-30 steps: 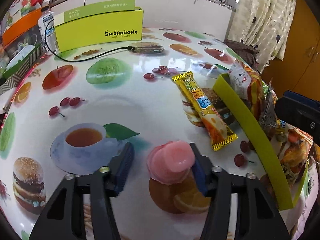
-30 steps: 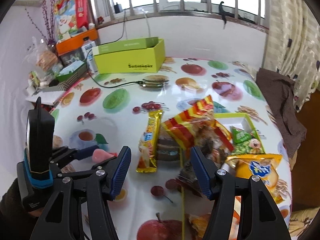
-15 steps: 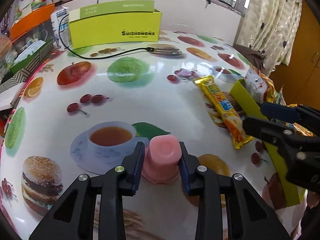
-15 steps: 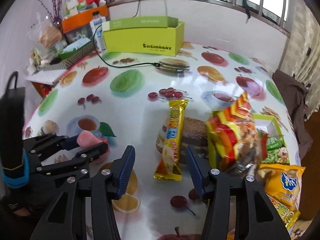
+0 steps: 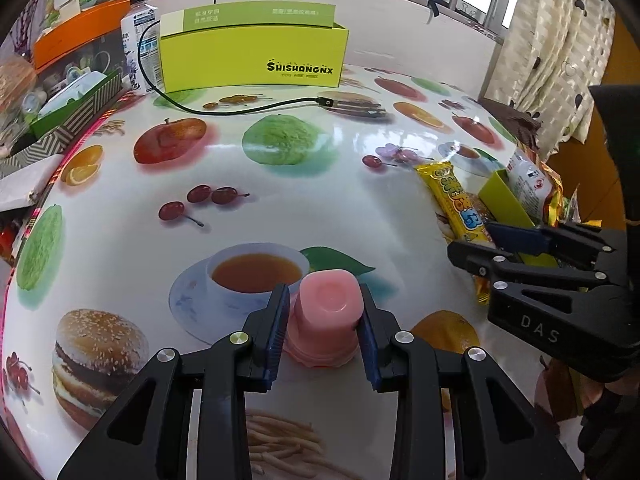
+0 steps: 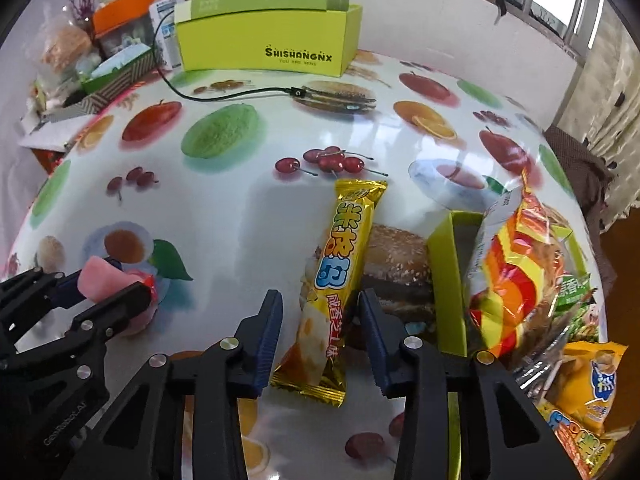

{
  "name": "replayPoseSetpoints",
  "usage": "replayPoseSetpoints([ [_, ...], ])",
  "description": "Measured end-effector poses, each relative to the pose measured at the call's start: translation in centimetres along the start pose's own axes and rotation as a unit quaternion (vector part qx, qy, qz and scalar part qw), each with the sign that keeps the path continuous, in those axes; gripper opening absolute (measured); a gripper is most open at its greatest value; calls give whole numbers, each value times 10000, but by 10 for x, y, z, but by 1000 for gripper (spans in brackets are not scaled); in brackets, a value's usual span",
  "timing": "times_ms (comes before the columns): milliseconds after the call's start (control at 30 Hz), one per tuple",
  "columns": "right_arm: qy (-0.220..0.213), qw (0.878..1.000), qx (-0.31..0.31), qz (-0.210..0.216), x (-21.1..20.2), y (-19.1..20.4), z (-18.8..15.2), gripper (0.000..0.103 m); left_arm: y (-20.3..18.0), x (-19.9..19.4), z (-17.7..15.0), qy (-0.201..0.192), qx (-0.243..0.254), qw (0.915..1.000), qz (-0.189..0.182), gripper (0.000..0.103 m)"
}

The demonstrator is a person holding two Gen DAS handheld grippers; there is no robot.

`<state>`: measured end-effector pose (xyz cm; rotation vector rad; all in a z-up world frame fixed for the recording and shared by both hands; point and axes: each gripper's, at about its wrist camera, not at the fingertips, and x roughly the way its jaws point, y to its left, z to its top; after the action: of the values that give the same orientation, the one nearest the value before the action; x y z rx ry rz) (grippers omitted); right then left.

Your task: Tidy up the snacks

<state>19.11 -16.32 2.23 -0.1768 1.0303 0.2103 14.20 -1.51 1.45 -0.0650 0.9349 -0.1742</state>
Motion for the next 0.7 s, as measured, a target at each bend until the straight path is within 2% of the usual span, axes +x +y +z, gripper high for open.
replayPoseSetpoints([
  [300, -3, 9999, 83, 85, 7, -2, 2, 38, 0, 1, 1, -5, -7, 10000, 18, 34],
  [433, -29, 9998, 166, 105, 6, -4, 1, 21, 1, 1, 1, -3, -6, 10000, 25, 34],
  [600, -40, 9999, 99, 56, 4, -2, -1, 21, 0, -2, 0, -47, -17, 10000, -54, 33],
  [700, -67, 9995, 201, 212, 1, -5, -3, 21, -2, -5, 0, -83, 1, 9999, -79, 32],
])
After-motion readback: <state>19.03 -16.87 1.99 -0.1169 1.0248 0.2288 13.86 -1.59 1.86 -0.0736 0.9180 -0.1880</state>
